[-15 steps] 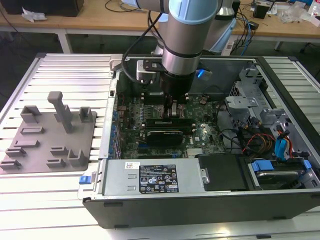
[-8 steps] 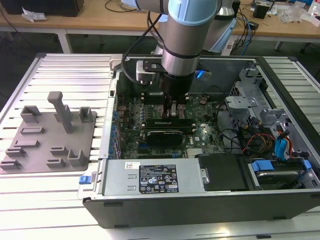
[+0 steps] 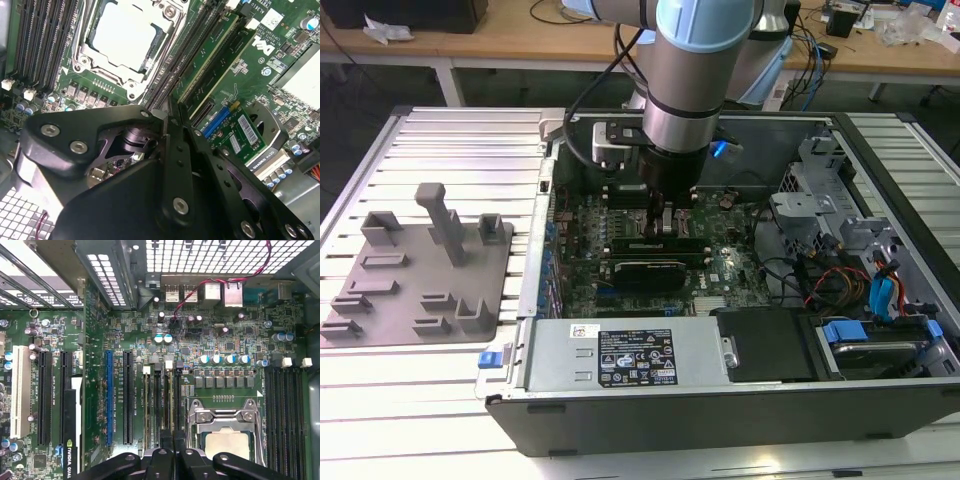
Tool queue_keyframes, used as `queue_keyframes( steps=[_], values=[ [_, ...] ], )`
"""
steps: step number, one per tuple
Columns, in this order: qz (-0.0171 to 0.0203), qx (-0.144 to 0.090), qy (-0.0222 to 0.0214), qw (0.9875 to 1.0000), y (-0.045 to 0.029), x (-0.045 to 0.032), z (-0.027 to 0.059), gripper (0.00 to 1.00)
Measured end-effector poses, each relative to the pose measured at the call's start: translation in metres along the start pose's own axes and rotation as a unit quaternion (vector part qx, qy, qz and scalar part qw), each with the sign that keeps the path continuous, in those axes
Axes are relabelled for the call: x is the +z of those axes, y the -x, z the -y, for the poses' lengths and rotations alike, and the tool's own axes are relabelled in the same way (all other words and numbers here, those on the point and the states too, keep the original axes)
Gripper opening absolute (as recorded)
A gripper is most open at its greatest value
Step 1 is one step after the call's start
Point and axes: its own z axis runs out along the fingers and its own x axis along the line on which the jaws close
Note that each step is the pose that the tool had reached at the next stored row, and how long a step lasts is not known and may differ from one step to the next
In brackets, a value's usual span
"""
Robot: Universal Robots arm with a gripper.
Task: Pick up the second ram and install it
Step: 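Insert the second ram into the second slot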
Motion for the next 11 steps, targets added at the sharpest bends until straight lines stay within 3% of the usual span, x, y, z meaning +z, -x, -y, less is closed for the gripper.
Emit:
queue_keyframes(
  steps=[11],
  values=[
    [0.0001, 0.0, 0.0, 1.0, -0.0001, 0.005, 0.0003, 0.09]
  ],
)
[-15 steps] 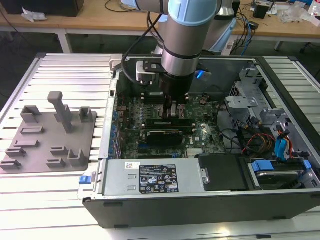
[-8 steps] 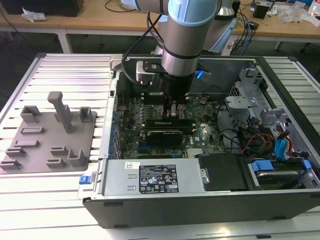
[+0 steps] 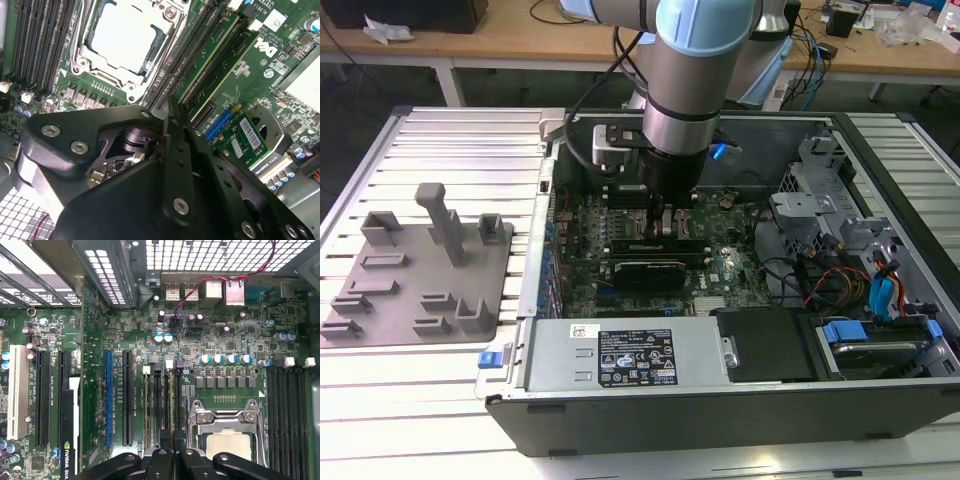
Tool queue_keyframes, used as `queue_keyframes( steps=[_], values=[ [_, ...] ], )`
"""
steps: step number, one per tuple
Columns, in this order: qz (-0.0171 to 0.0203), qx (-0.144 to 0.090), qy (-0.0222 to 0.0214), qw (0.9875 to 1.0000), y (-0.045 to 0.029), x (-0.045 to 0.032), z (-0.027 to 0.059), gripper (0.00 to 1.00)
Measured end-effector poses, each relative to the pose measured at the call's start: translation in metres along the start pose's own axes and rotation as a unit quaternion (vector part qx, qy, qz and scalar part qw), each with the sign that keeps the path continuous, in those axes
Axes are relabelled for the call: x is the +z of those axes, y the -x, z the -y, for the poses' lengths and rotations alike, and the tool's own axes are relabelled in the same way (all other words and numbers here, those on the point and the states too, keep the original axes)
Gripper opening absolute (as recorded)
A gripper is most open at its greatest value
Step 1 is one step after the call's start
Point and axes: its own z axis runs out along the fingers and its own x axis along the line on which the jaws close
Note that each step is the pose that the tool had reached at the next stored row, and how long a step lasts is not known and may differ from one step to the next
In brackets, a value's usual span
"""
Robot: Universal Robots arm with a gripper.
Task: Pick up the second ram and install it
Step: 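Insert the second ram into the second slot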
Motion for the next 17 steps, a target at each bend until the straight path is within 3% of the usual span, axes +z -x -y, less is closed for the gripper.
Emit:
queue_keyframes(
  steps=[10, 11, 12, 14, 17],
  values=[
    [0.0, 0.0, 0.0, 1.0, -0.0001, 0.0046, 0.0002, 0.11],
    [0.0, 0.0, 0.0, 1.0, -0.0001, 0.0046, 0.0002, 0.17],
    [0.0, 0.0, 0.0, 1.0, -0.0001, 0.0044, 0.0002, 0.17],
    [0.0, 0.0, 0.0, 1.0, 0.0002, -0.0058, -0.0004, 0.17],
    [0.0, 0.0, 0.0, 1.0, 0.0004, -0.014, -0.001, 0.17]
  ],
)
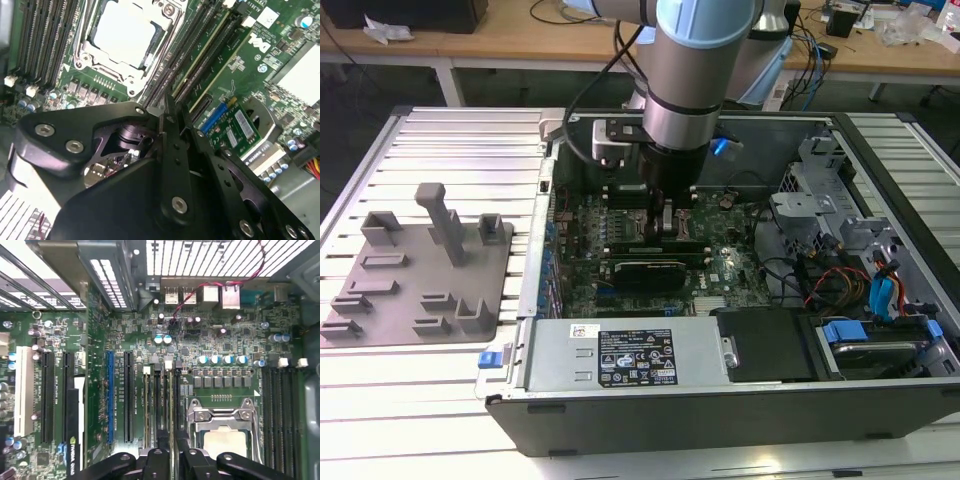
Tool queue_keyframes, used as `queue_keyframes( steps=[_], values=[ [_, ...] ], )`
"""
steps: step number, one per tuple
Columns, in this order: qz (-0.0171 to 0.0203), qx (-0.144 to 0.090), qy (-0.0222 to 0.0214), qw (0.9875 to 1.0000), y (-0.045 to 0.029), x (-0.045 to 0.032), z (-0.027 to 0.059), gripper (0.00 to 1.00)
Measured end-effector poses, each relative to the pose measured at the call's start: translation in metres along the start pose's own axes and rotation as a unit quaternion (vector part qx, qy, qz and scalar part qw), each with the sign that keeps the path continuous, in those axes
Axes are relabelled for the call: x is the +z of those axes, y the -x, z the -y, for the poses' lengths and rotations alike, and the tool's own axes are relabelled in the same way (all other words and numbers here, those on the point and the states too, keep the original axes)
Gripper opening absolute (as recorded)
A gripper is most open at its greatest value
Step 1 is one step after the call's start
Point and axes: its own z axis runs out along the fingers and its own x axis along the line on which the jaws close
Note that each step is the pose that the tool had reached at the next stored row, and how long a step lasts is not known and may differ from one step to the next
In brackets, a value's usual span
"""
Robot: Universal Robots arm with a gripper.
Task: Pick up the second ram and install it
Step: 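Insert the second ram into the second slot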
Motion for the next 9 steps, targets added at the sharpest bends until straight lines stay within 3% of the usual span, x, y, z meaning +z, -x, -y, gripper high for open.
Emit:
queue_keyframes(
  steps=[2, 4, 7, 8, 9],
  values=[
    [0.0001, 0.0, -0.0001, 1.0, 0.0001, -0.0035, 0.0001, 0.17],
    [0.0, 0.0, 0.0, 1.0, 0.0002, -0.0042, 0.0098, 0.17],
    [0.0, 0.0, 0.0, 1.0, 0.0002, -0.0042, 0.0102, 0.16],
    [0.0, 0.0, 0.0, 1.0, 0.0002, -0.0042, 0.0102, 0.08],
    [0.0, 0.0, 0.0, 1.0, 0.0002, -0.0043, 0.0102, 0.08]
  ],
)
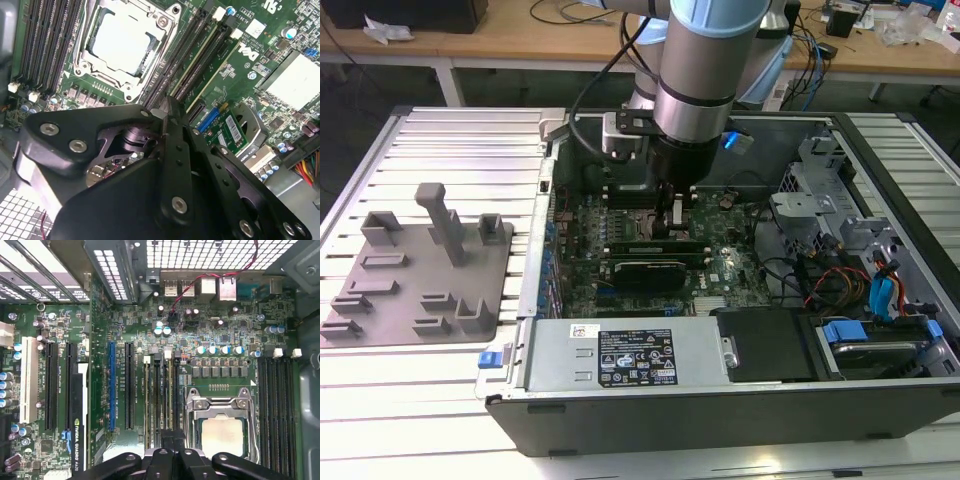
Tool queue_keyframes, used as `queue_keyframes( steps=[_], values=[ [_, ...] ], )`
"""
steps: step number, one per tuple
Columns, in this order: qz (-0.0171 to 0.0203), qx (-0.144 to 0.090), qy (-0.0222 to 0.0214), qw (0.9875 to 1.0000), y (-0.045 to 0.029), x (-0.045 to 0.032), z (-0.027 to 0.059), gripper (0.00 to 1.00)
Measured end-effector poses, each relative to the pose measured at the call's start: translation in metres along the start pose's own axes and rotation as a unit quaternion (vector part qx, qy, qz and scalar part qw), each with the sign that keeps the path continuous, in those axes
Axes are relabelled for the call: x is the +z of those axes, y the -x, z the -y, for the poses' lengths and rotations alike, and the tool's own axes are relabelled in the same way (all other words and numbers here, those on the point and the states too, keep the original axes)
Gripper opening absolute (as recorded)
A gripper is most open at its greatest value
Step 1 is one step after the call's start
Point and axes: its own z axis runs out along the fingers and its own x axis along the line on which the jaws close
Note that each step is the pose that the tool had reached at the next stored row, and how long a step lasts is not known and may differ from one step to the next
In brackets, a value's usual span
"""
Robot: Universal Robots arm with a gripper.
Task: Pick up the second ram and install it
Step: 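Insert the second ram into the second slot, then press down the second ram until it locks into place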
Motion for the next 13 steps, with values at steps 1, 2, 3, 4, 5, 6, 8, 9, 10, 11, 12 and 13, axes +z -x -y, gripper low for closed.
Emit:
queue_keyframes(
  steps=[1, 2, 3, 4, 5, 6, 8, 9, 10, 11, 12, 13],
  values=[
    [0.0, 0.0, 0.0, 1.0, 0.0, 0.0, 0.0001, 0.08],
    [0.0, 0.0, 0.0, 1.0, 0.0, 0.0, 0.0001, 0.08],
    [0.0, 0.0, 0.0, 1.0, 0.0, 0.0, 0.0001, 0.08],
    [0.0, 0.0, 0.0, 1.0, 0.0, 0.0, 0.0002, 0.08],
    [0.0, 0.0, 0.0, 1.0, 0.0, 0.0, 0.0003, 0.08],
    [0.0, 0.0, 0.0, 1.0, 0.0, 0.0, 0.0005, 0.08],
    [0.0, 0.0, 0.0, 1.0, 0.0, 0.0, 0.0006, 0.08],
    [0.0, 0.0, 0.0, 1.0, 0.0, 0.0, 0.0006, 0.08],
    [0.0, 0.0, 0.0, 1.0, 0.0, 0.0, 0.0007, 0.08],
    [0.0, 0.0, 0.0, 1.0, 0.0, -0.0001, 0.0016, 0.08],
    [0.0, 0.0, 0.0, 1.0, 0.0, -0.0001, 0.0023, 0.08],
    [0.0, 0.0, 0.0, 1.0, 0.0, -0.0002, 0.0026, 0.08]
  ],
)
